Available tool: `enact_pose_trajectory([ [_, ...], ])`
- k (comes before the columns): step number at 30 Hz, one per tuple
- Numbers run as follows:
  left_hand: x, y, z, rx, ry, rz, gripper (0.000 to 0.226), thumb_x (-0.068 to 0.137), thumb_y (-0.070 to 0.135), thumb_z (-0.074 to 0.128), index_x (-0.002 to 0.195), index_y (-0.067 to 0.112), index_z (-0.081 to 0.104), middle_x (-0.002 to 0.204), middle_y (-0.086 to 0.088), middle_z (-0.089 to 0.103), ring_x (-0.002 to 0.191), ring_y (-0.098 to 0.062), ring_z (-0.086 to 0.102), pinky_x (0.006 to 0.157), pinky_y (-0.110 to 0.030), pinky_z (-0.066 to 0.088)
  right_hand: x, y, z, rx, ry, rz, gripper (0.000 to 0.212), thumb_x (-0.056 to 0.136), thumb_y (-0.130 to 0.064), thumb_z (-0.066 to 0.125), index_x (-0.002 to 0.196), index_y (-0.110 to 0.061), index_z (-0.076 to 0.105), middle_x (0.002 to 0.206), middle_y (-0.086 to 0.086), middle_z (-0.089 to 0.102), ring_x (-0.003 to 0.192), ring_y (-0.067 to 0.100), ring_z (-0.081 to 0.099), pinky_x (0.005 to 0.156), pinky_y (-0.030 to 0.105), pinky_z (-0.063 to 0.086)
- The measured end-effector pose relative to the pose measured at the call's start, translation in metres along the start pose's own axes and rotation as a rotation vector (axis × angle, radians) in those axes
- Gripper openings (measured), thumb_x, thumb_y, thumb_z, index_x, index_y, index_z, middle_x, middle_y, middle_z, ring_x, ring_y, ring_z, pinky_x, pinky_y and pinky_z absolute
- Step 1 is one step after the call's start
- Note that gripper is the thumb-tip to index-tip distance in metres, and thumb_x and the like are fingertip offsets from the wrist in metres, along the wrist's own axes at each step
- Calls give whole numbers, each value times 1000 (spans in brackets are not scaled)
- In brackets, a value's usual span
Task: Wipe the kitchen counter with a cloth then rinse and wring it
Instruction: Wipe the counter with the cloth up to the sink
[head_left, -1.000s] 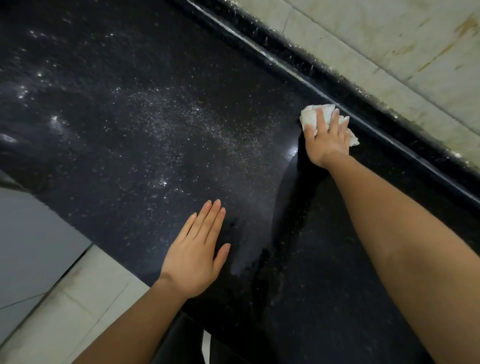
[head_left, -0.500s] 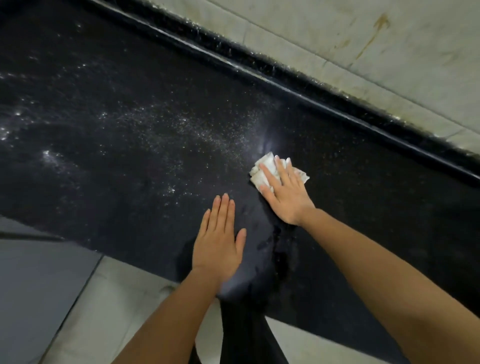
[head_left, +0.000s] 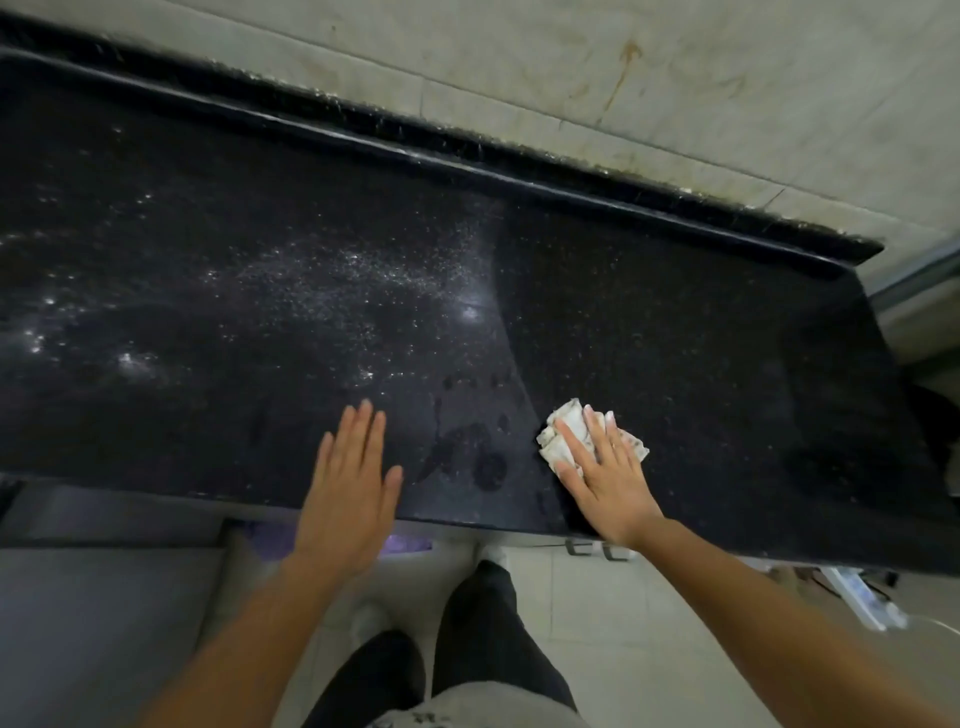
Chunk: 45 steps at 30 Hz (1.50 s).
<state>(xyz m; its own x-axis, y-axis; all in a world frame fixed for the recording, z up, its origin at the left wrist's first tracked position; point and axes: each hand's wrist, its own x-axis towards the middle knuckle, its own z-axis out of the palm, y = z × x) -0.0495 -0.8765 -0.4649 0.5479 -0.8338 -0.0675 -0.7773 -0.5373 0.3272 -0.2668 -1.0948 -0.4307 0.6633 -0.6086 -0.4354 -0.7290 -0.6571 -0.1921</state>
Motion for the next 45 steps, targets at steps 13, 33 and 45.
enact_pose_trajectory([
  [13,-7,-57,-17,-14,-87,-233,89,80,63,-9,149,7,-8,155,-6,-18,139,-15,-25,113,-36,-15,32,-177,26,41,-46,-167,56,100,-54,15,151,-40,-6,156,-1,-28,140,26,-33,110,38,-22],
  [33,-6,-51,-28,-25,-160,-260,71,98,48,18,149,8,-11,156,-9,-21,142,-21,-24,116,-39,-13,-61,-5,26,149,127,566,54,100,-52,10,145,-39,-17,160,5,-19,146,25,-19,120,41,-7],
  [45,-6,-49,-25,-29,-126,-278,71,96,50,14,149,8,-10,155,-7,-20,142,-18,-24,115,-37,-13,-15,-121,32,63,-25,16,57,100,-52,11,149,-38,-16,155,2,-31,140,28,-33,118,46,-12],
])
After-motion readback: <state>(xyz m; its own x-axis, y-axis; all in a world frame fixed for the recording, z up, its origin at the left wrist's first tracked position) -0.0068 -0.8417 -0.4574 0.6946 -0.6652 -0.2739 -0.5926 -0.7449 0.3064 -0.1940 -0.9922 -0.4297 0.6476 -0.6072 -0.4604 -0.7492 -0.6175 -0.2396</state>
